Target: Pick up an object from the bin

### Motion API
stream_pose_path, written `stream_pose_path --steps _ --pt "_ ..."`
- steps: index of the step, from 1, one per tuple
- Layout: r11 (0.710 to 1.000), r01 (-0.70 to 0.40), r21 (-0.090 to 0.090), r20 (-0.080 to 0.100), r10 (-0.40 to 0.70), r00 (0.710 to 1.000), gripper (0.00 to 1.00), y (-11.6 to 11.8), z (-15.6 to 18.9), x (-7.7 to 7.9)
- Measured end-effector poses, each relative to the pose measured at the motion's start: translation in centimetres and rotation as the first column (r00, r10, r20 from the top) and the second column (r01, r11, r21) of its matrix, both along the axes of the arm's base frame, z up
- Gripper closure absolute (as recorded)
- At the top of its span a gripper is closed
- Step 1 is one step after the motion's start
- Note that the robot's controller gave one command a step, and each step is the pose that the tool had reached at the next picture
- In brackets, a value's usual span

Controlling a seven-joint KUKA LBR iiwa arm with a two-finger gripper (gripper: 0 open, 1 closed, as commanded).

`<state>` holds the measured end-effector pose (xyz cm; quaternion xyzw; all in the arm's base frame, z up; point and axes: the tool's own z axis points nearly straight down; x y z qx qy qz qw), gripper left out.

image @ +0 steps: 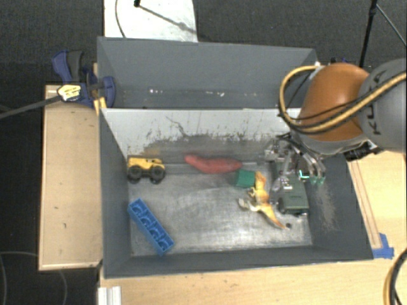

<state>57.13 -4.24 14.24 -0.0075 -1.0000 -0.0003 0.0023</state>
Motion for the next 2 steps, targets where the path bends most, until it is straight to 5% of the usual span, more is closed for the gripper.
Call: stream_pose_path --steps 1,2 --pt "1.0 -0.001 -0.001 0.008 0.001 1.0 0.0 0.0 0.4 0.2" --pt "0.99 0.143 0.001 0.016 -0.143 0.99 0.0 -1.4 -4.0 -1.1"
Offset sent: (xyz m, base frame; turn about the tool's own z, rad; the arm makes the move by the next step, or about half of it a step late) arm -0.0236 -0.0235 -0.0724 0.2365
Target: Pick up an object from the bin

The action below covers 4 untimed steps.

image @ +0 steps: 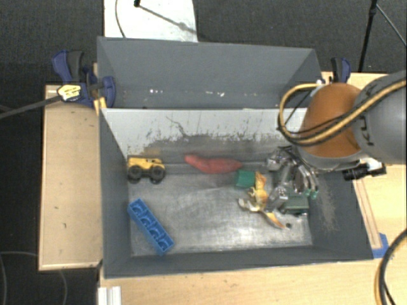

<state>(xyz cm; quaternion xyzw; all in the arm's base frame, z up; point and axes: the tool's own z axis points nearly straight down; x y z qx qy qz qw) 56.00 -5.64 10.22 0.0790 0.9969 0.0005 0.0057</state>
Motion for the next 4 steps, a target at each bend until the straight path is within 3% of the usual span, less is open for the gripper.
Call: stream_pose_path --steps 1,2,3,4 --pt "0.999 0.053 0.0 -0.017 -0.053 0.998 0.0 -0.4 0.8 -1.4" --pt "1.0 0.015 -0.001 -0.005 -0.015 1.0 0.0 -0.6 5.3 -1.0" --pt "1.0 0.018 -0.001 -0.003 -0.018 1.0 0.0 -1.1 -1.5 -0.7" --pt "0.952 -0.306 -0.002 -0.007 0.306 0.952 1.0 -0.1 -3.0 -0.2"
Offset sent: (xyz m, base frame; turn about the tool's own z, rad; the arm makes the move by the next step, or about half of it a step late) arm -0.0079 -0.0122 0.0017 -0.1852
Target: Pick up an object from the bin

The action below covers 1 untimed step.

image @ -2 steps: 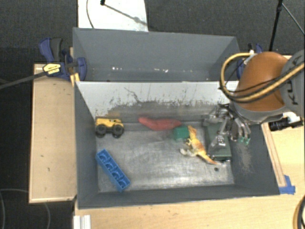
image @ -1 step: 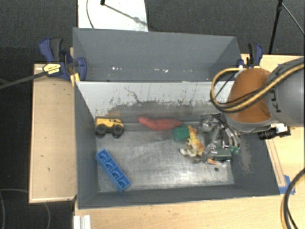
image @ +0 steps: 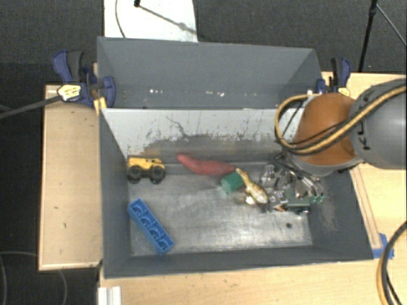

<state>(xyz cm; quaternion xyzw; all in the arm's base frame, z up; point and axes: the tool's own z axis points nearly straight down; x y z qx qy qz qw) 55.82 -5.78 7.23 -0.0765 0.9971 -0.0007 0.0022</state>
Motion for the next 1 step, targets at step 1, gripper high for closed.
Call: stream_pose_path --steps 1 --pt "1.0 -0.001 0.0 -0.002 0.001 1.0 1.0 0.05 0.02 -0.05"
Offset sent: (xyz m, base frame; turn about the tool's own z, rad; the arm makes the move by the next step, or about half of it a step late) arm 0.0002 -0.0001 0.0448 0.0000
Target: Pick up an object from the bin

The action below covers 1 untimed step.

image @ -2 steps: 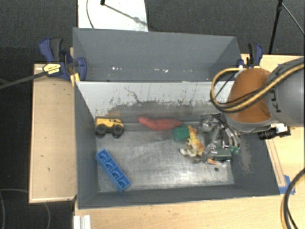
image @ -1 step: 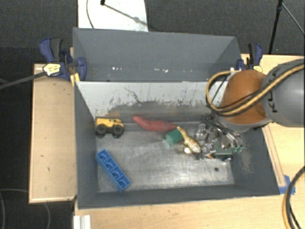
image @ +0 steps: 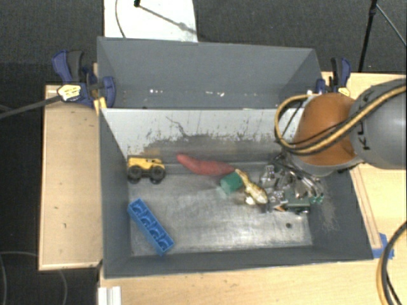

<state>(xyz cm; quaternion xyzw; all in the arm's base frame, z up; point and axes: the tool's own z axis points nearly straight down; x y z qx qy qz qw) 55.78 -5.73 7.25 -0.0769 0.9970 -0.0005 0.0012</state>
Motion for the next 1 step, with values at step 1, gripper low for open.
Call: stream_pose_path --steps 1 --pt "1.0 0.001 0.0 -0.003 -0.001 1.0 1.0 -0.01 0.25 -0.09"
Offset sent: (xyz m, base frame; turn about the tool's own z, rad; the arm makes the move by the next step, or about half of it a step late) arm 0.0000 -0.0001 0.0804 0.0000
